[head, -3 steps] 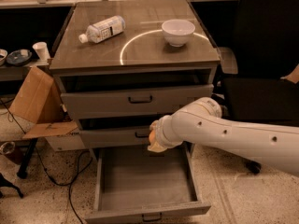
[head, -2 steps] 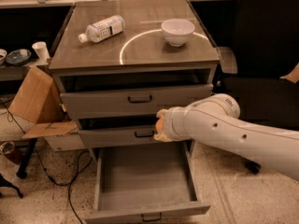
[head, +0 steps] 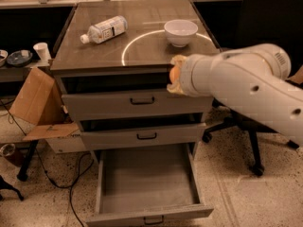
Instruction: Pick orange from bottom drawer and place on counter
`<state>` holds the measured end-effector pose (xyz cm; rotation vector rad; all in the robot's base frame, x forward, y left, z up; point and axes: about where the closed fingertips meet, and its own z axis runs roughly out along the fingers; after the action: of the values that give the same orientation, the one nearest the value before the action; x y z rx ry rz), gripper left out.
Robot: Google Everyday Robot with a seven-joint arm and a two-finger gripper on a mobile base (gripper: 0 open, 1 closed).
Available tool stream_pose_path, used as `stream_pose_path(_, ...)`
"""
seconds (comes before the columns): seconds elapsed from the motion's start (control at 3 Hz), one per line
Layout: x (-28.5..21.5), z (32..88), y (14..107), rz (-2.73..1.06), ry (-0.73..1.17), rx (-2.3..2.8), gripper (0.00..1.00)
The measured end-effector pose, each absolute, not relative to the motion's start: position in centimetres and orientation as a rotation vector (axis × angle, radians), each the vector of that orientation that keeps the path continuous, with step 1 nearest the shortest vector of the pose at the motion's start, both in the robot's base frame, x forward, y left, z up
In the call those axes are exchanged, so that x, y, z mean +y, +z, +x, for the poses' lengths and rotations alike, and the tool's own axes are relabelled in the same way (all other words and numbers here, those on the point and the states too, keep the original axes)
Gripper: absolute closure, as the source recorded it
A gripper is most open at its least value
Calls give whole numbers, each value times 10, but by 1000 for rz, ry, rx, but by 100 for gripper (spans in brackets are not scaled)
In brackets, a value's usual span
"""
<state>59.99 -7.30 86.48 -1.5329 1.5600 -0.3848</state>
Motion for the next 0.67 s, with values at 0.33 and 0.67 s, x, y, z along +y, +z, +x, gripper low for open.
stream_pose_path(0.33,-55,614,942,-1544,-463,1407,100)
stream_pose_path(0.67,3,617,1018,-1625,-541,1160,100)
